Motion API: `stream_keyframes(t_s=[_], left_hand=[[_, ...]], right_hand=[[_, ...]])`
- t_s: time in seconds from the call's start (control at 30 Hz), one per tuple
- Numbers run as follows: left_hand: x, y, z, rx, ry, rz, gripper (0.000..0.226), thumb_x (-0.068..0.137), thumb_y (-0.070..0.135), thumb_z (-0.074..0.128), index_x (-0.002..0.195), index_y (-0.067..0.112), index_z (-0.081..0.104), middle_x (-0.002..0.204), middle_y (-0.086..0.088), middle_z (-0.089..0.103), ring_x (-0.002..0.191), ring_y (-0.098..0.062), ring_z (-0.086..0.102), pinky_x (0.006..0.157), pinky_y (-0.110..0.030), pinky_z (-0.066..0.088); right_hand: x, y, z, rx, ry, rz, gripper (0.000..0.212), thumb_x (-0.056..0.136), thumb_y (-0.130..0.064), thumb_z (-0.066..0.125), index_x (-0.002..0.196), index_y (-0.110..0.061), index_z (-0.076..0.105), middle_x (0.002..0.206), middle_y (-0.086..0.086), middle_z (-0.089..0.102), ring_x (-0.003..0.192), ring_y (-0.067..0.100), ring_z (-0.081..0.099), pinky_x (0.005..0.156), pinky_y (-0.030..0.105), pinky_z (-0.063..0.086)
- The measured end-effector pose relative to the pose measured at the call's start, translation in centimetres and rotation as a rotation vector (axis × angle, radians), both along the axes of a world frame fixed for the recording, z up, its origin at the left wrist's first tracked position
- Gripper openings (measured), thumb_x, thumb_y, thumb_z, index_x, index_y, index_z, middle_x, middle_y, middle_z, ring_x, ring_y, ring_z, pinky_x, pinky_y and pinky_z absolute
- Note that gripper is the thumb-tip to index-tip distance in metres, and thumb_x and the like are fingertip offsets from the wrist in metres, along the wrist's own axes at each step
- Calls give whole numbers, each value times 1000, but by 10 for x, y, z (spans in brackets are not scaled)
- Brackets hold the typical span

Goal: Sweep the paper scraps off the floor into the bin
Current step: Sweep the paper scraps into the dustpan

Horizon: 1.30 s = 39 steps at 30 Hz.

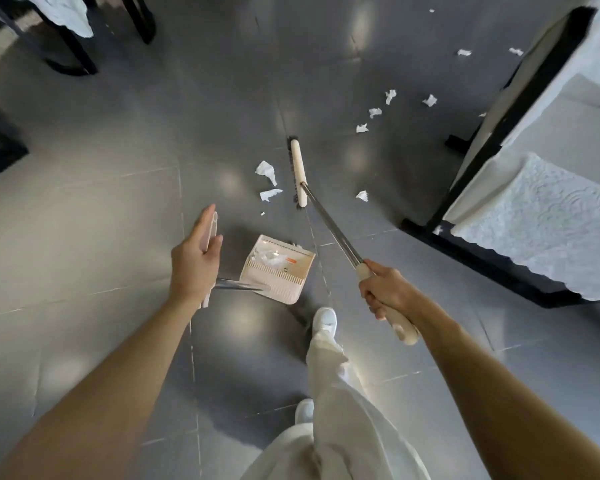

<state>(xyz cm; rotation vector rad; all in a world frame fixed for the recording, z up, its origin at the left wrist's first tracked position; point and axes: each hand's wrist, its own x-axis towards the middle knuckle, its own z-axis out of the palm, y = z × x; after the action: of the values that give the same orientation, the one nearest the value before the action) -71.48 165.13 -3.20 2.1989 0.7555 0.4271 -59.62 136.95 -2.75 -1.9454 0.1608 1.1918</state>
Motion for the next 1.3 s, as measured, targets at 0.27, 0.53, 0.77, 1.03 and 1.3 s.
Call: stream_keyframes(t_s=[0.27, 0.53, 0.77, 1.03, 1.3], left_hand=[[70, 106, -2, -63, 71, 116, 50, 94, 7, 54, 140, 26, 46, 125, 18, 52, 110, -11, 58, 85, -9, 34], [113, 191, -8, -220, 134, 63, 52, 96, 5, 51, 140, 31, 45, 133, 23, 46, 125, 7, 43, 104, -8, 27], [128, 249, -13, -198, 142, 49, 51, 95, 1, 50, 140, 26, 46, 130, 16, 50, 120, 3, 46, 86, 7, 26], [104, 284, -13, -347, 110, -108, 54, 95, -3, 48, 140, 25, 44, 134, 14, 48, 118, 14, 46, 99, -5, 33], [72, 273, -11, -251, 118, -272, 53, 93, -2, 52, 141, 19, 44, 130, 16, 46, 112, 24, 36, 89, 8, 25]], right_hand=[[129, 114, -31, -85, -95, 125, 49, 91, -4, 45, 137, -19, 46, 62, 12, 49, 40, 17, 42, 38, 21, 38], [208, 224, -47, -225, -203, 275, 51, 86, -6, 50, 135, -19, 46, 69, 10, 55, 49, 22, 51, 50, 25, 45], [217, 288, -71, -228, -107, 298, 44, 81, 3, 44, 125, 3, 52, 52, 13, 50, 42, 22, 44, 49, 27, 35], [114, 290, -63, -195, 149, 41, 39, 87, 2, 39, 118, -17, 54, 56, 9, 42, 36, 10, 36, 37, 16, 27], [39, 254, -8, -68, 389, -192, 22, 93, 1, 35, 109, -9, 47, 55, 2, 38, 31, 2, 33, 30, 11, 27]])
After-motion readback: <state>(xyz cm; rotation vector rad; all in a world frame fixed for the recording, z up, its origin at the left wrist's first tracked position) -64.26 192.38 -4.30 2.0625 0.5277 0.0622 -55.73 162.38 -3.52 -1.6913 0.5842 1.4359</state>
